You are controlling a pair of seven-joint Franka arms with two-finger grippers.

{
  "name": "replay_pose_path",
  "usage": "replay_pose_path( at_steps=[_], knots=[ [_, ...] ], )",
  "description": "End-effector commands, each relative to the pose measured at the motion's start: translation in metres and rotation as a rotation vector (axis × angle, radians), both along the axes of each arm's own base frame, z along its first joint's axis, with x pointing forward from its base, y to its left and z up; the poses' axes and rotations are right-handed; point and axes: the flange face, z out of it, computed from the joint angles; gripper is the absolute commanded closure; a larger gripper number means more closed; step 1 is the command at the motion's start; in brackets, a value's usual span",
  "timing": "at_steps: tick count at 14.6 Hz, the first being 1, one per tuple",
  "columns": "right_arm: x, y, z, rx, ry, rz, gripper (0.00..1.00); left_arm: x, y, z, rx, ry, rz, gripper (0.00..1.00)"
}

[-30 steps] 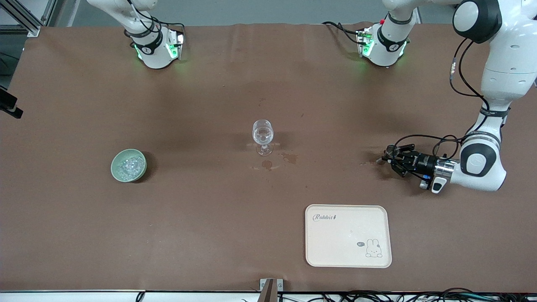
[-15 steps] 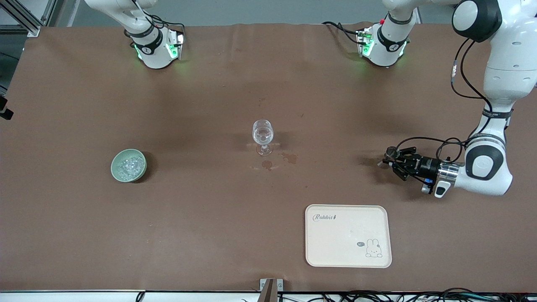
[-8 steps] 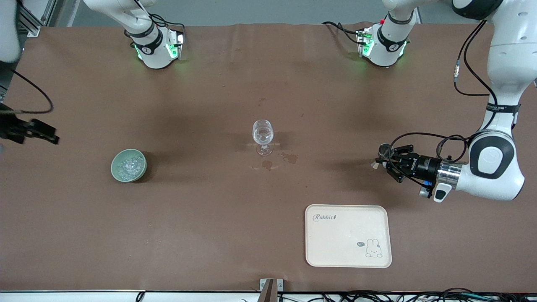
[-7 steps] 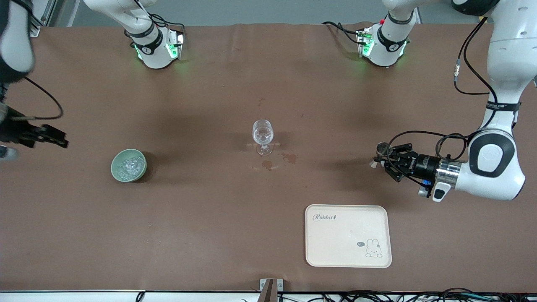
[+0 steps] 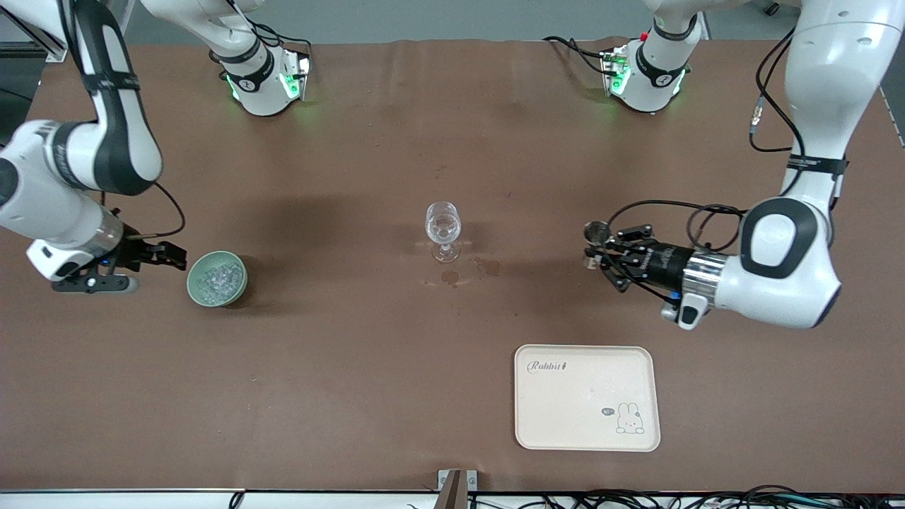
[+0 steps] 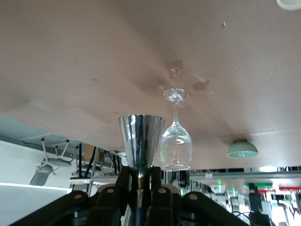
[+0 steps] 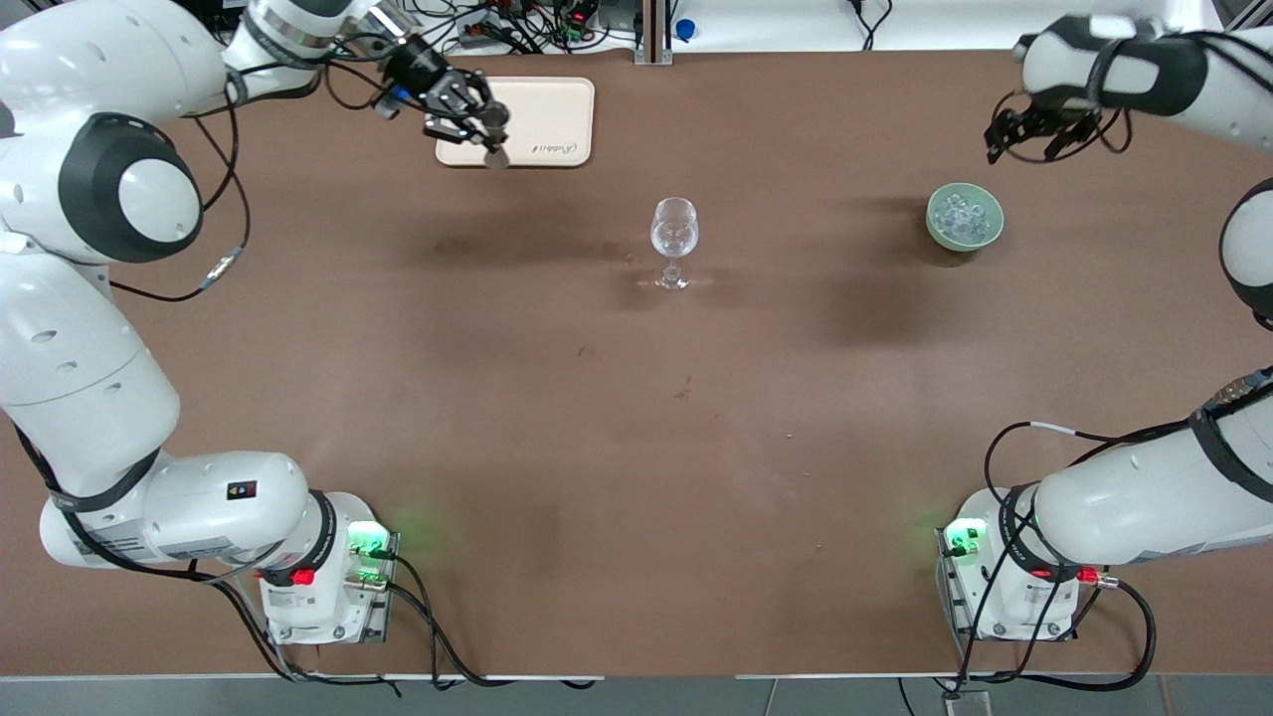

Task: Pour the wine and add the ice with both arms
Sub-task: 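Lift the jigger with the left gripper while the right gripper reaches the ice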

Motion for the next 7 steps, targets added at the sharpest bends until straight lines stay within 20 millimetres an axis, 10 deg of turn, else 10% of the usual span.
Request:
replay_pose_path(
  at_steps=[1,7],
  knots=[
    [-0.015,0.017,-0.037,0.008,-0.03,-0.064,0.03,-0.015,-0.047,0.023,0.066,-0.023,0.026,1.0],
    [-0.027,0.032,-0.085,0.004,-0.054,-0.092,0.14,-0.049,-0.144,0.047,0.214,-0.052,0.077,1.0]
  ],
)
